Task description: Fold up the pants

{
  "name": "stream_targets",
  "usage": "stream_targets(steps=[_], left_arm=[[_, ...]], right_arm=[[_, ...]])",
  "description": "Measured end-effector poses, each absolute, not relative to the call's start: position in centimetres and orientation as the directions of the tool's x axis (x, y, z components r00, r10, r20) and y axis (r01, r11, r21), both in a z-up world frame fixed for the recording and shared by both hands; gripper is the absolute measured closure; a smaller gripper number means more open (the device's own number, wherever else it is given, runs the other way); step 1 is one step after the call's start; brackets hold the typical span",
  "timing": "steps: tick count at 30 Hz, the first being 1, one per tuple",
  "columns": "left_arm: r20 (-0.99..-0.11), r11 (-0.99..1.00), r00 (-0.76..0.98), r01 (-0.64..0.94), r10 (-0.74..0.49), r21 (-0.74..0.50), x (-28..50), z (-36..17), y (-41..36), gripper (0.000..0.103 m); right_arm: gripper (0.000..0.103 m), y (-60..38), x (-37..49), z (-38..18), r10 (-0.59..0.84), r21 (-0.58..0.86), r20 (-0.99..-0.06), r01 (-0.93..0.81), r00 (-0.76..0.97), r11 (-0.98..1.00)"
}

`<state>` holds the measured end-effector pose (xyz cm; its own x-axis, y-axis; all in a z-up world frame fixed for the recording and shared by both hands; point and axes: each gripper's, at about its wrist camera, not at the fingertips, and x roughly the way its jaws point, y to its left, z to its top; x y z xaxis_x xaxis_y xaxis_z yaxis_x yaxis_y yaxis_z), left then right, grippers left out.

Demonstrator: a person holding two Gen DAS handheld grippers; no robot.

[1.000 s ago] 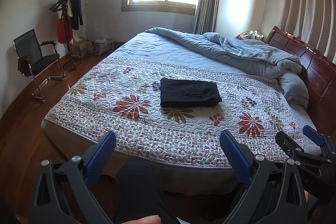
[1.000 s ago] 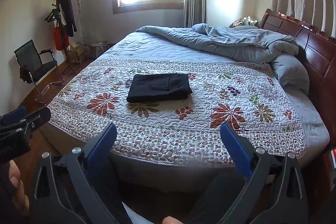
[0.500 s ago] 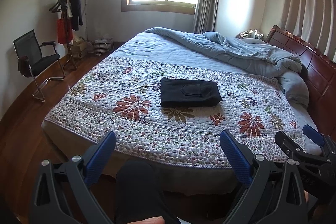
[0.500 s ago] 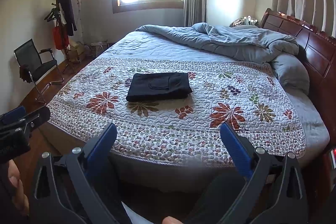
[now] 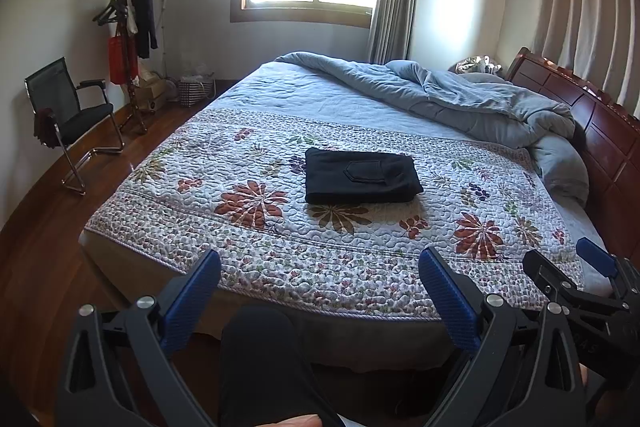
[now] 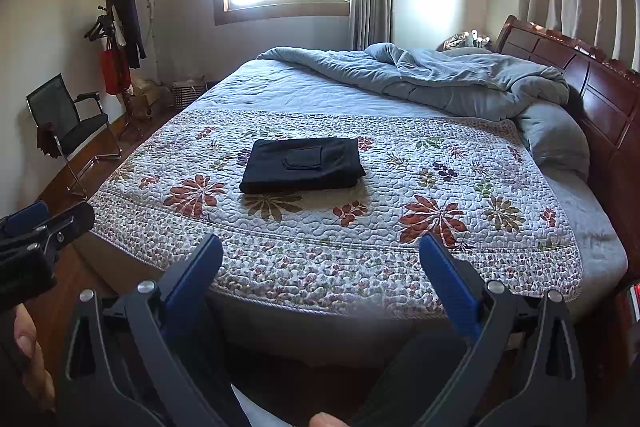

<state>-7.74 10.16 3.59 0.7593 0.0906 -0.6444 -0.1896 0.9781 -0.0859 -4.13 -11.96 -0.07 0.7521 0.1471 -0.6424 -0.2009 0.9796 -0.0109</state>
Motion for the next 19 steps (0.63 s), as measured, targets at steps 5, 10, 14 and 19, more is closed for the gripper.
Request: stream_targets(steps=[5,10,14,19], left_arm=[[-0.643,0.982,0.765,-0.153,0.046,-0.112,-7.69,3.6,10.06,0.004],[-0.637,0.984,0.77,-0.144,0.041,-0.11,-7.69,3.43,9.78,0.004],[-0.646,0.978,0.759,-0.183,0.075,-0.102,-7.54,3.68,10.22,0.004],[-0.65,0.977,0.757,-0.186,0.073,-0.107,-7.52,3.73,10.51,0.004]], right_arm=[[0.005,-12.07,-4.07,-0.24,0.147,-0.009,-0.645,-0.2,0.75,0.98],[0.005,-12.1,-4.13,-0.55,0.144,-0.007,-0.649,-0.196,0.747,0.981],[0.005,-12.15,-4.2,-0.59,0.141,-0.01,-0.648,-0.193,0.749,0.981],[0.005,-12.17,-4.28,-0.55,0.142,-0.008,-0.647,-0.193,0.749,0.981]])
